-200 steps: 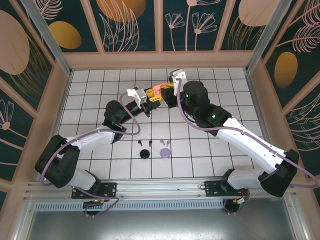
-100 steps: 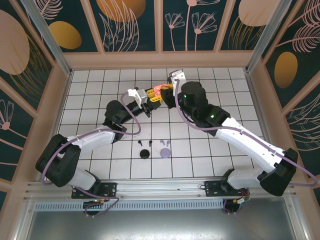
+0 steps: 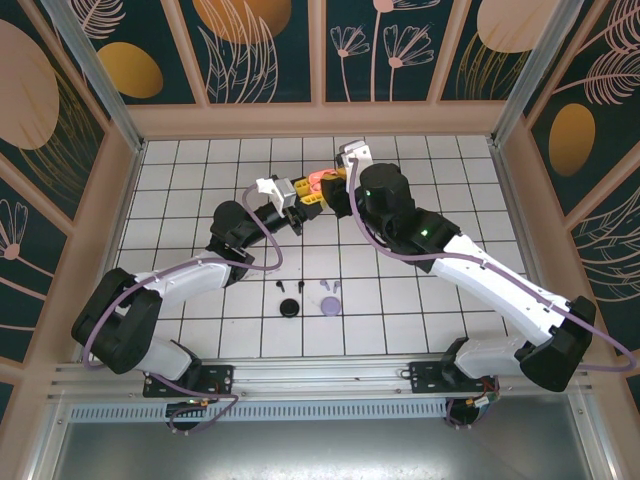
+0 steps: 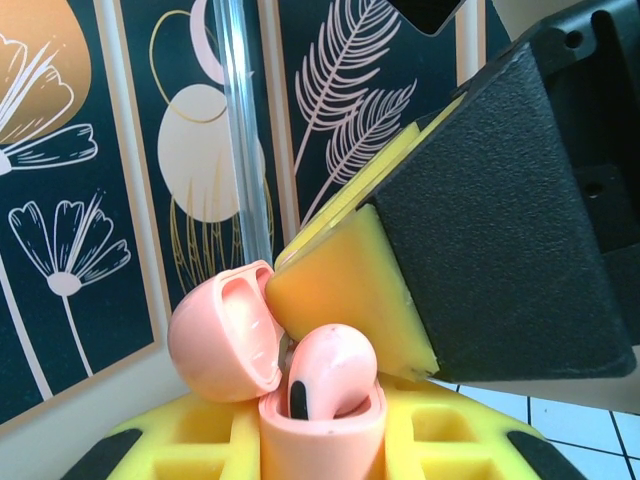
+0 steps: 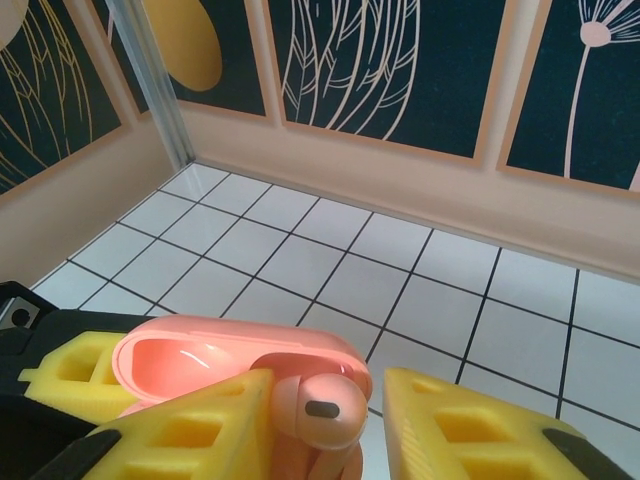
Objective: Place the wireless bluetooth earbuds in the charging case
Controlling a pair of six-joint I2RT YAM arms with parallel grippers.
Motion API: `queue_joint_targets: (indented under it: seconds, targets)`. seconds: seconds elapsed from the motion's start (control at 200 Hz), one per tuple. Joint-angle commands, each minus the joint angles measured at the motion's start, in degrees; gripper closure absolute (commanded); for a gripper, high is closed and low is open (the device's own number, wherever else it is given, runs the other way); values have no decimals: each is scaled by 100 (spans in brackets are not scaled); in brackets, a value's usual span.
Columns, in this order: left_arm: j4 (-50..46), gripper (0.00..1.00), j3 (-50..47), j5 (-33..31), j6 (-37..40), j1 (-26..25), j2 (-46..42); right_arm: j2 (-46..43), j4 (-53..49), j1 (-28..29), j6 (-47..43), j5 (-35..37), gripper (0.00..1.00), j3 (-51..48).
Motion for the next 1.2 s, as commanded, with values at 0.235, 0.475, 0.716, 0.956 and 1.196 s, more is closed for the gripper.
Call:
queue_joint_targets:
  seconds: [0.235,0.475,0.716,0.956,1.196]
  targets:
    - [630,100,237,28,-57,-70,-27,-43,-730,95,119,-4,63,-31]
    - [634,100,252,10,-65,-73,4,-122,-791,95,111,20,63,4]
    - [629,100,261,15,-70,-72,47,-219,-844,91,128,99,57,87]
    - [624,100,271,15,-72,-70,91,-262,-862,51,101,205,49,248]
    - [620,100,254,-3,-73,-70,109,-333,-923,16,110,210,47,355]
